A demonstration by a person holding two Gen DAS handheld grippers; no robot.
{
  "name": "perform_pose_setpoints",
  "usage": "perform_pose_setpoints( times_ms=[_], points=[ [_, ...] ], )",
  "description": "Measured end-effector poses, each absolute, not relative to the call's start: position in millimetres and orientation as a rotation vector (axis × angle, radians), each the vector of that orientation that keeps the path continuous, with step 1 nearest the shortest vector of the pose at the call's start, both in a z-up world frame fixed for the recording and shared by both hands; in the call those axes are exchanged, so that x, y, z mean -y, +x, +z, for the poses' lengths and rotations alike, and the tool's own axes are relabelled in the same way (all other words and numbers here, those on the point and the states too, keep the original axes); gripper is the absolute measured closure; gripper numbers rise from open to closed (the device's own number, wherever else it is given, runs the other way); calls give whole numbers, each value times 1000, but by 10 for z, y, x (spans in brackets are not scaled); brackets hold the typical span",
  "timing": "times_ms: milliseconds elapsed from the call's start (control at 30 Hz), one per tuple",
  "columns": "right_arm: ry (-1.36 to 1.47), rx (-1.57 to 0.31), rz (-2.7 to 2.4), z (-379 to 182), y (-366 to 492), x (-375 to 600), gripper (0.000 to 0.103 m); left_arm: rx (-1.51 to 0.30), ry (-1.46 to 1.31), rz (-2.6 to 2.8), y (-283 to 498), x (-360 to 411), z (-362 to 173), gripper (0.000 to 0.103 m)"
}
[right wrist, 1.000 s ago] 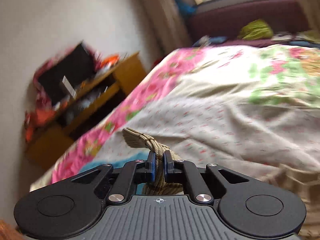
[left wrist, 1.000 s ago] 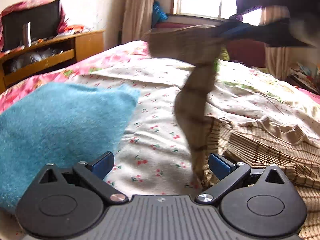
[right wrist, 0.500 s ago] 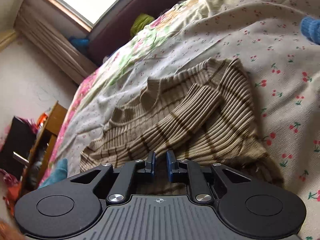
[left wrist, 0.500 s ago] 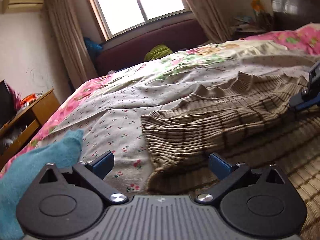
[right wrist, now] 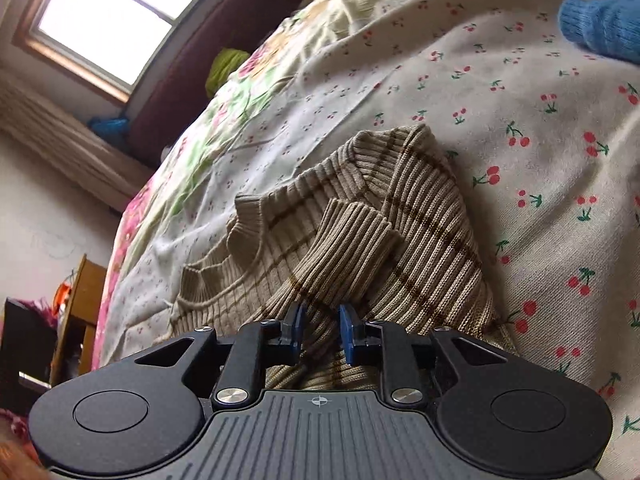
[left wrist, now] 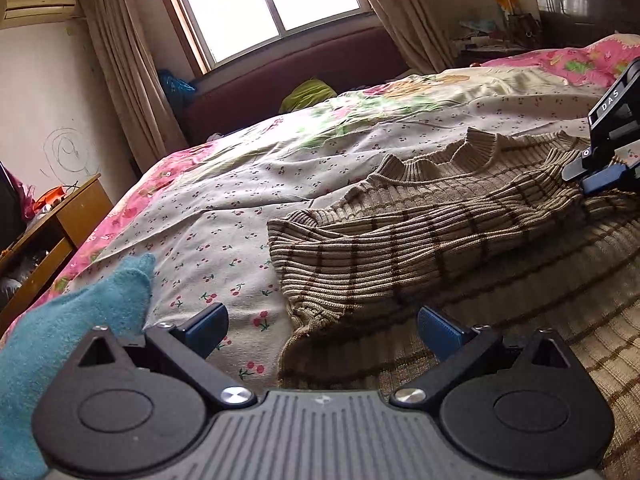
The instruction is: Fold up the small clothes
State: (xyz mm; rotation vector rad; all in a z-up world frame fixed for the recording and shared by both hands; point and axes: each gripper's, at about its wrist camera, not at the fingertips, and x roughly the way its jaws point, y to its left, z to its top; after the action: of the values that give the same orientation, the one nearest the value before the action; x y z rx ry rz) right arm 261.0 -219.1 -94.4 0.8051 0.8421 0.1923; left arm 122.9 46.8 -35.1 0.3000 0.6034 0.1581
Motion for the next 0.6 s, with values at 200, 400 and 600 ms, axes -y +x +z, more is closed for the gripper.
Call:
perform_pose_setpoints(
  times_ms=[200,400,600],
  points=[
    [790,-825,148,-877,2470,2307,81,-604,262,160,1237,-523,-331,0],
    [853,-827,119,-957,2523,2393,80,-607,265,163,1243,-530,-337,0],
    [870,-815,96,-999,2616,2349,76,-622,266,175,1274,-539,-365,0]
  ],
)
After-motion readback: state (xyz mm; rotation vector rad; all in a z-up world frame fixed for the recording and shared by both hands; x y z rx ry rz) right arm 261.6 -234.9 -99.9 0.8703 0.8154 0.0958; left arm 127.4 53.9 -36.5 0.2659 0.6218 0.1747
